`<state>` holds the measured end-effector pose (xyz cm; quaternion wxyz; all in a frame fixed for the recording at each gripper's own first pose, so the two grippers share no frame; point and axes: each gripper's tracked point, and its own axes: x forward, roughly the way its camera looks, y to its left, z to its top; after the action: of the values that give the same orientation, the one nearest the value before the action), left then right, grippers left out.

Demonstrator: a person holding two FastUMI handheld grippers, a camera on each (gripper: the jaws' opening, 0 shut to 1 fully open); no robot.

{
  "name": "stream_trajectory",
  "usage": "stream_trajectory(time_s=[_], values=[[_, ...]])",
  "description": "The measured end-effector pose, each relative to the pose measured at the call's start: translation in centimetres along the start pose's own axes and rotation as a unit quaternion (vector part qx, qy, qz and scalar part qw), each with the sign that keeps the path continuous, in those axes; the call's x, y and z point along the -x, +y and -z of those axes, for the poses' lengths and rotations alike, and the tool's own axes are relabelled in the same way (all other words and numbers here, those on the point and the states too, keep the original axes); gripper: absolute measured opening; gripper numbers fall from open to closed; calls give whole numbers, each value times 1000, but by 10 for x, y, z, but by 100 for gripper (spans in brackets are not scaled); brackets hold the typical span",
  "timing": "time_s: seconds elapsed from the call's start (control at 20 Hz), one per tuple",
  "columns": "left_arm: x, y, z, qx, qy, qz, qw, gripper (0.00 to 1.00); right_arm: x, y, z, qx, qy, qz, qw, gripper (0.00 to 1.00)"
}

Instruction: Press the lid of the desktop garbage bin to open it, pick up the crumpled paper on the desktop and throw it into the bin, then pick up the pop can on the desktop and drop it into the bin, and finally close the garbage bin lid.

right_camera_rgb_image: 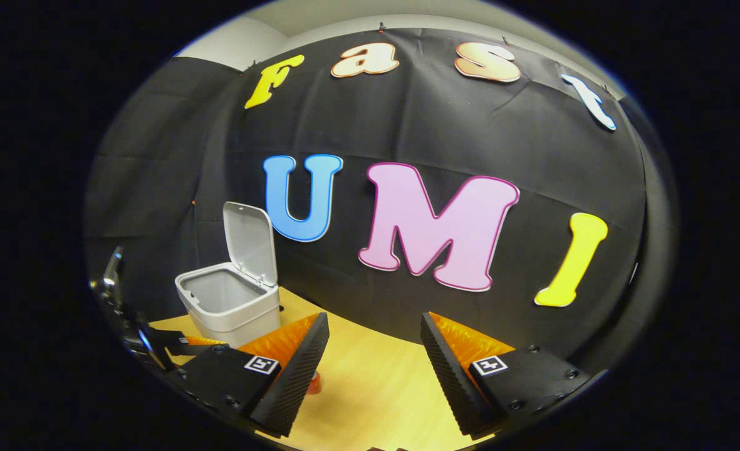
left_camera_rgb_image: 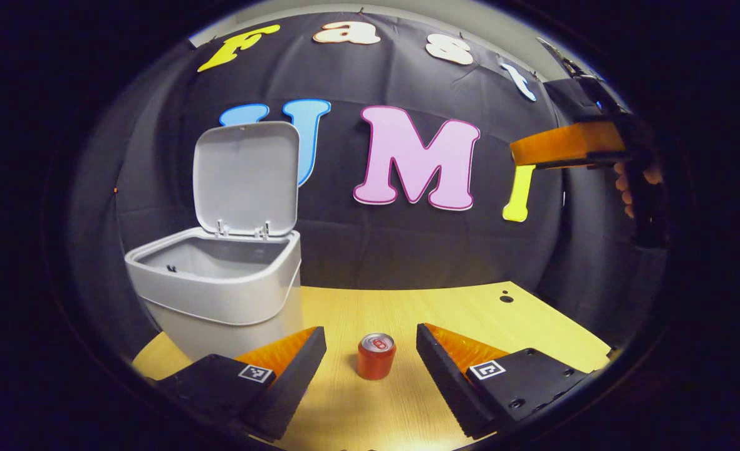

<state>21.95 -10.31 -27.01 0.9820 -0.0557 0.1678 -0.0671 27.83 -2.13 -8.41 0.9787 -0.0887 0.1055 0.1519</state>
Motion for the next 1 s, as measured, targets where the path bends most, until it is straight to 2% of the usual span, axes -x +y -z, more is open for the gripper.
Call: stream_trajectory(time_s=[0.15,0.35,0.55,0.65,0.8,1.0], values=[[-32,-11,14,-37,-2,-2,999,99,6,-13,26,19,20,-4,1000,95],[-67,-23,36,-21,10,5,1000,99,6,-21,45,28,40,-13,999,96],[-97,-16,52,-43,25,-14,999,99,-2,-24,55,17,48,-17,999,95],[-107,-16,63,-42,38,-12,998,98,-8,-25,59,17,52,-17,998,96],[-120,-10,84,-45,66,-12,997,99,-12,-28,63,17,56,-14,998,96],[-129,-9,117,-17,115,1,993,98,-15,-30,71,8,69,-6,998,96]])
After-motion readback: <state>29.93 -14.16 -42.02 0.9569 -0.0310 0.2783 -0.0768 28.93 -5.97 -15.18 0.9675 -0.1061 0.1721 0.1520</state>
